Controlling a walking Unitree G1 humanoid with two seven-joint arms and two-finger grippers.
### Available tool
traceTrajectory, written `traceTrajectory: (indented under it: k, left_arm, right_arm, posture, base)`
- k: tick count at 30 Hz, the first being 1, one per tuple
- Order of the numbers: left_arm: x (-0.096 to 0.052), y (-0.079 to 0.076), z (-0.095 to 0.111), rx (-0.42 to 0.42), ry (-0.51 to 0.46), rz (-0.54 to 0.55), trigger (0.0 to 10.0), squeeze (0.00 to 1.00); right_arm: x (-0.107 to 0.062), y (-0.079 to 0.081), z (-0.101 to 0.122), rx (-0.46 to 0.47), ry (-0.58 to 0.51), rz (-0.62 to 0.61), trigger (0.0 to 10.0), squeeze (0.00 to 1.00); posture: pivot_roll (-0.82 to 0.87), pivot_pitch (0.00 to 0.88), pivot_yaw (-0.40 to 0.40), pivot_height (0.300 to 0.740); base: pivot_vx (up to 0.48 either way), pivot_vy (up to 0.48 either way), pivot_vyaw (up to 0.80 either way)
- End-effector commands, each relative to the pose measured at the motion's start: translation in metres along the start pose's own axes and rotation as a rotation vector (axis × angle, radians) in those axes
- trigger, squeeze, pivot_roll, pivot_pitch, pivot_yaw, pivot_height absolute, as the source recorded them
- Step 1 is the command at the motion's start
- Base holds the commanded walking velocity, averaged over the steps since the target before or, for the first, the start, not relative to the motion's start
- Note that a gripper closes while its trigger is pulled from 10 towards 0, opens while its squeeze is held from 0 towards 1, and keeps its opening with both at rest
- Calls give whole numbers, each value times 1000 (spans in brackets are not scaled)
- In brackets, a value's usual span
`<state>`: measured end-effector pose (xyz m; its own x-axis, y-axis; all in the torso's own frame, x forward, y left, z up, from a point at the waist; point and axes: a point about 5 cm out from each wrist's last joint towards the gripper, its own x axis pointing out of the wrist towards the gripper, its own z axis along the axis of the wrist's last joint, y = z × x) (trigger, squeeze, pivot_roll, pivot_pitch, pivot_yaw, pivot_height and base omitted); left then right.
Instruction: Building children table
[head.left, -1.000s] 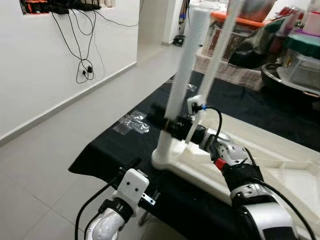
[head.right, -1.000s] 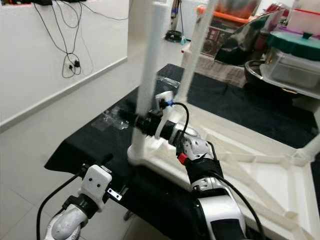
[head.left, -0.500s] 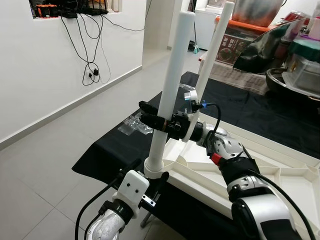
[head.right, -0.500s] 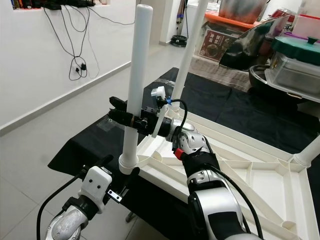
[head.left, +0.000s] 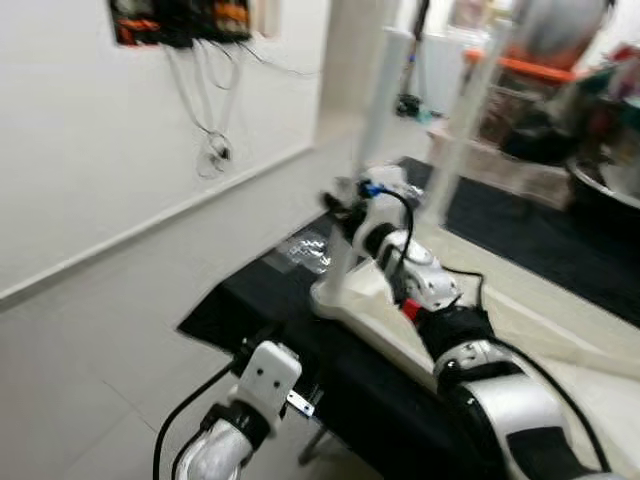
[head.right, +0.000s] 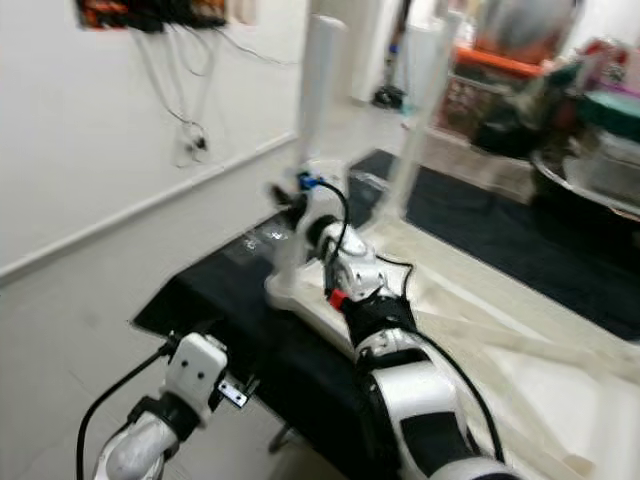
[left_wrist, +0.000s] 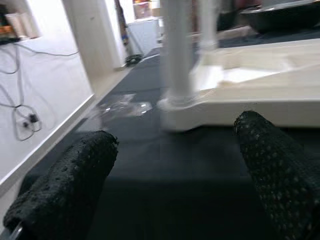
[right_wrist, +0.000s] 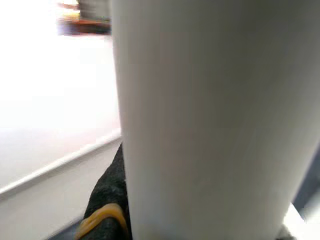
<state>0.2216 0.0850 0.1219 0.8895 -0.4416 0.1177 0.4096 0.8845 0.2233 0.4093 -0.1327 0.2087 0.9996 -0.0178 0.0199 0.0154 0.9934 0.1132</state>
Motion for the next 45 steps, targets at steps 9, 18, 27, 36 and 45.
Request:
traceTrajectory:
  k: [9,18,27,36,45]
  left_arm:
    - [1,-2,0,4,6,-11,10000,0]
    - [2,-2,0,3,6,-12,10000,0]
    - [1,-3,-1,3,6,-10,10000,0]
    - [0,-3,-2,2,8,-16,10000,0]
    - [0,-4,-1,2,10,-19,10000,0]
  right_arm:
    - [-13,-36,-32,22,128,-410,9608,0]
    - [-3,12,-2,86,-82,-21,10000,1000]
    - [-25,39,1,333,17,904,10000,0]
    - [-43,41,-2,180,42,1323,3529,0]
    - [-34,51,-4,122,4,1175,0,0]
  posture:
    - [67,14,-139,740]
    - [66,11,-143,740]
    - [68,3,-141,740]
    - [76,0,-139,740]
    - [82,0,-137,740]
  base:
    - [0,0,0]
    - [0,0,0]
    - [0,0,0]
    - [0,0,0]
    - [0,0,0]
